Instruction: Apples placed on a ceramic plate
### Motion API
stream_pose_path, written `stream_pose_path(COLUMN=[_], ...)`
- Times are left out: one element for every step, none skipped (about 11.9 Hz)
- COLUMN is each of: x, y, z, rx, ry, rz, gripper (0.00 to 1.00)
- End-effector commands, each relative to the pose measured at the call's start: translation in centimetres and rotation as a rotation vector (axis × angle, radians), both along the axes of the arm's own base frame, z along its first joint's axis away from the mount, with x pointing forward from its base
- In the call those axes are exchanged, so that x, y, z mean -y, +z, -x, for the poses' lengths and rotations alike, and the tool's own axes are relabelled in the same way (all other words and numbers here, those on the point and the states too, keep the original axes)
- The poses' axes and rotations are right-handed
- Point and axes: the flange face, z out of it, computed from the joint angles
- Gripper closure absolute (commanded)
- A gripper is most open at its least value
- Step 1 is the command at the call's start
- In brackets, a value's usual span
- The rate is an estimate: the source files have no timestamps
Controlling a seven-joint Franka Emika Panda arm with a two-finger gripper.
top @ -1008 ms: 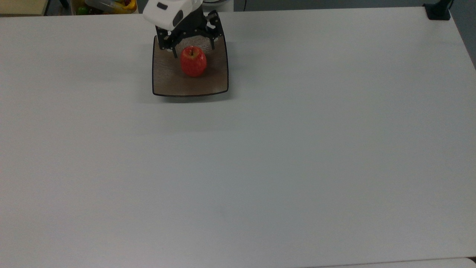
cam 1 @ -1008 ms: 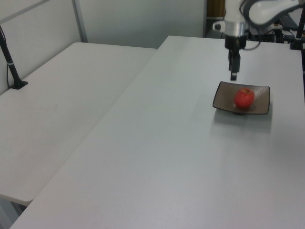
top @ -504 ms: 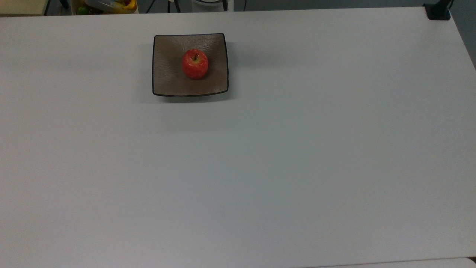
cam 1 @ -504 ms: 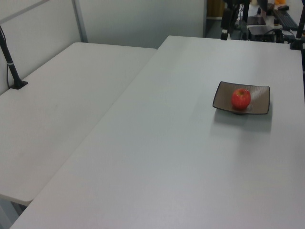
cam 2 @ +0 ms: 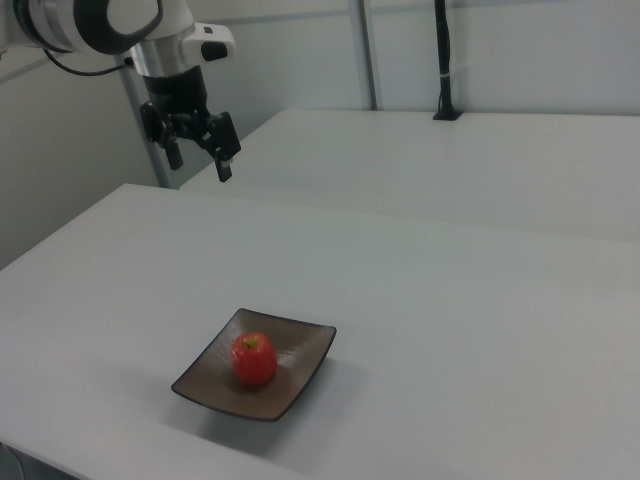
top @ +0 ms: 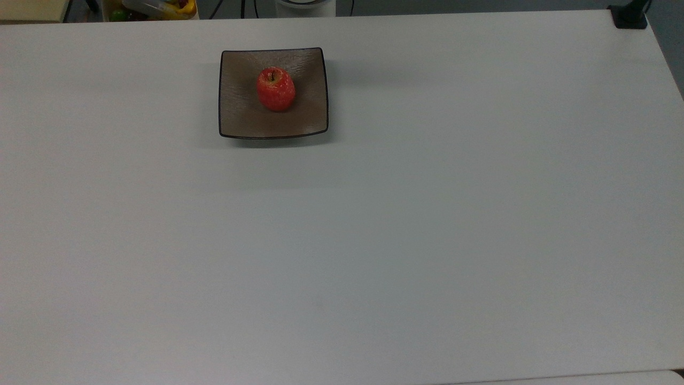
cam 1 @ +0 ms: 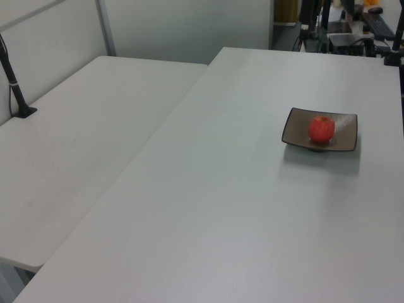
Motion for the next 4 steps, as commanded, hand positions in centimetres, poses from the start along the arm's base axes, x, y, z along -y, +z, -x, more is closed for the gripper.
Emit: stream_pose_path(x=[0.41,0.39,0.40,0.40], y=[-0.71,-0.74,-0.71,-0.73], z=[-1.07,-1.36,-1.33,-1.32], rx=[0.069,0.081,0.082,0.081], ry=[0.043,0.041,0.032,0.030], rz=[0.000,-0.002,-0.001,-0.001], gripper=[0.00,0.00,0.00,0.00])
